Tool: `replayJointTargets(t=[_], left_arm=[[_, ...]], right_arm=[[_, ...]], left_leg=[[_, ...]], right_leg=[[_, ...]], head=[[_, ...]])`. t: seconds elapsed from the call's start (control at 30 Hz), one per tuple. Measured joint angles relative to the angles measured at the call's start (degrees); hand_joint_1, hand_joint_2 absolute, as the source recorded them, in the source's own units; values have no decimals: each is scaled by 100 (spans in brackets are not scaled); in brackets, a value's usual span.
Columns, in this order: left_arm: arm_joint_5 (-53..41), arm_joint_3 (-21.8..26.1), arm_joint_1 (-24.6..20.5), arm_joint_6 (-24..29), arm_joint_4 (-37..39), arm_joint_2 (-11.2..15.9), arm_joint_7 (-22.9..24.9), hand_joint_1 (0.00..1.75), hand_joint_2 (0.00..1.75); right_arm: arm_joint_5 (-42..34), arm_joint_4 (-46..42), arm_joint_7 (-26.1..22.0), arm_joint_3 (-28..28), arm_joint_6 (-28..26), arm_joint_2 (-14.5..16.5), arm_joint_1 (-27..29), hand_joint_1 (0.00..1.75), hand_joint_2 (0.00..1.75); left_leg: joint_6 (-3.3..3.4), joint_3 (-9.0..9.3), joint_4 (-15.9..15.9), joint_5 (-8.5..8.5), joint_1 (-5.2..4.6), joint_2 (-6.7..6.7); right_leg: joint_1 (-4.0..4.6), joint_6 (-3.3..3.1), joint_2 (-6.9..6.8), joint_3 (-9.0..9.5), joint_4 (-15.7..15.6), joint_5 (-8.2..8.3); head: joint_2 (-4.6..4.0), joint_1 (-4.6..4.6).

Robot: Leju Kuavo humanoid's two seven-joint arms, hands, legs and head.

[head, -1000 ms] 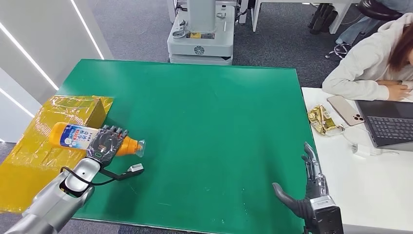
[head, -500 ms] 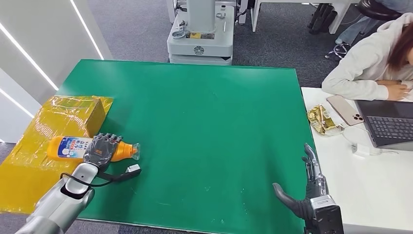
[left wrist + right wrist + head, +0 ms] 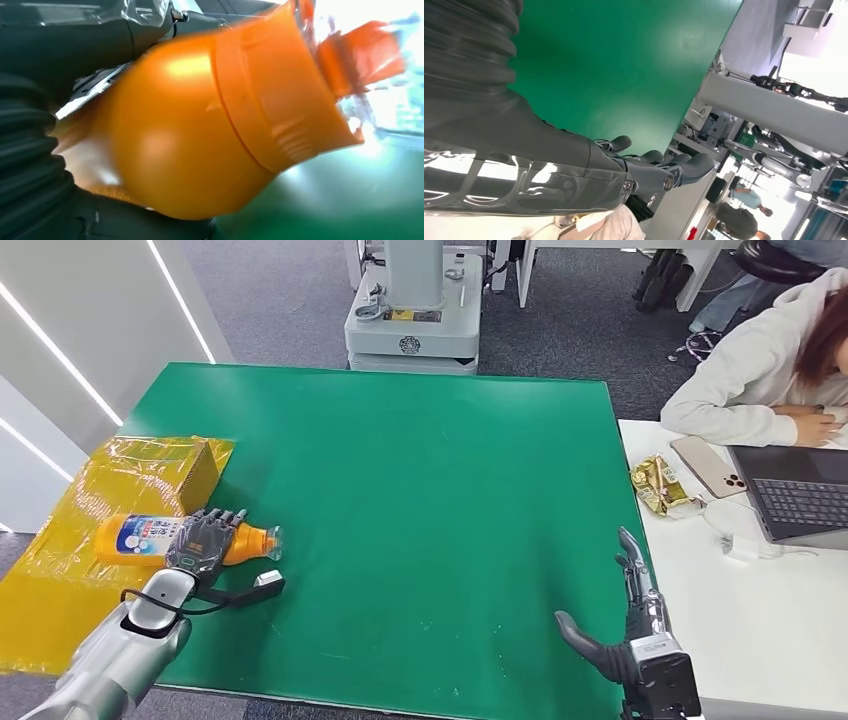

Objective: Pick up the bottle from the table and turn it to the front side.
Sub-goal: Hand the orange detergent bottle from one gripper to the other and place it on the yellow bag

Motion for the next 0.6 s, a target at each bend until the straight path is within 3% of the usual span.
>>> replayJointTargets(t=[0.33, 0.6], left_arm=[[1082, 392, -170, -132, 221, -334, -896, 0, 175], [3182, 822, -169, -842, 236, -736, -1861, 0, 175]], right_arm=[[66, -1, 4, -11, 56, 55, -45, 0, 175], [-48, 75, 10, -23, 95, 68, -100, 0, 175]], left_leg=[[-5, 0, 0, 13, 0, -13], [-7, -1, 0, 15, -1, -24]], right_leg=[[0, -7, -13, 2, 4, 6], [-1, -7, -24, 6, 3, 6]], head=[[0, 0], [0, 1]])
